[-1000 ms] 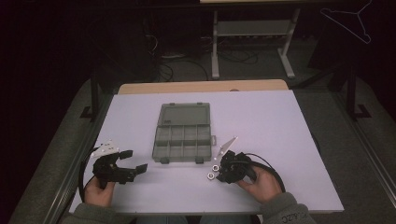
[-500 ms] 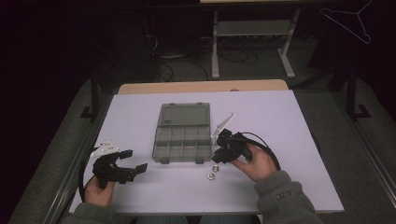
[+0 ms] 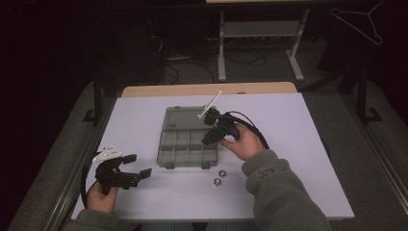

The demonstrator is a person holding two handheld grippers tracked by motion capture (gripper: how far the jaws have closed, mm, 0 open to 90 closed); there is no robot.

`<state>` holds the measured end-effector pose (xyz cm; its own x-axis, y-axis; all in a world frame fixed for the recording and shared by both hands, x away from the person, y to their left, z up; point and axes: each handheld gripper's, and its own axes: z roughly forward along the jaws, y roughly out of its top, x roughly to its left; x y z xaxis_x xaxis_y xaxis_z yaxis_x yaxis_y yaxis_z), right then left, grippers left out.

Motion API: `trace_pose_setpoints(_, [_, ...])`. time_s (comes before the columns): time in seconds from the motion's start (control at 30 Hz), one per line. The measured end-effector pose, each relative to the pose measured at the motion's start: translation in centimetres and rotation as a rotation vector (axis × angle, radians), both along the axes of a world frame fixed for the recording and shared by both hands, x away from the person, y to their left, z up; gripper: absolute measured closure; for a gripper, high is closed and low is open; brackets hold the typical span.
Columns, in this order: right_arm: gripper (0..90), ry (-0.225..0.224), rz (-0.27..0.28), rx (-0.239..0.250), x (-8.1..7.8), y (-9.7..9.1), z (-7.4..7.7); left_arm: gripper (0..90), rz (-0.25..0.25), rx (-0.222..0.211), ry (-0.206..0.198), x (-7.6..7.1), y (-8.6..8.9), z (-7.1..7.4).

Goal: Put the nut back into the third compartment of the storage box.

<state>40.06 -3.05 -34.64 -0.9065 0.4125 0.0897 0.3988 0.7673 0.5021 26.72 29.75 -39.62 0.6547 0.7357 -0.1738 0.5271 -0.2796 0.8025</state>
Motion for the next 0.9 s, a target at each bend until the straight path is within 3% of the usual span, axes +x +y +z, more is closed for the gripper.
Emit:
trace_pose_setpoints(0.27, [69.4,0.007,0.001,-0.02,2.1,2.6,-0.1,12.8,-0.002,0.002,0.001,0.0,0.1,0.0])
trace_pose_setpoints(0.57, [69.4,0.042,-0.022,-0.043,3.9,4.9,-2.5,12.8,-0.007,-0.001,0.001,0.1,0.0,0.1])
trace_pose_setpoints(0.7, [69.4,0.056,-0.033,-0.067,4.4,5.2,-3.6,12.8,0.006,-0.02,0.006,0.0,0.0,0.0])
trace_pose_setpoints(0.9, [69.4,0.07,-0.047,-0.081,4.7,5.4,-4.7,12.8,0.001,-0.015,-0.003,0.0,0.0,0.1])
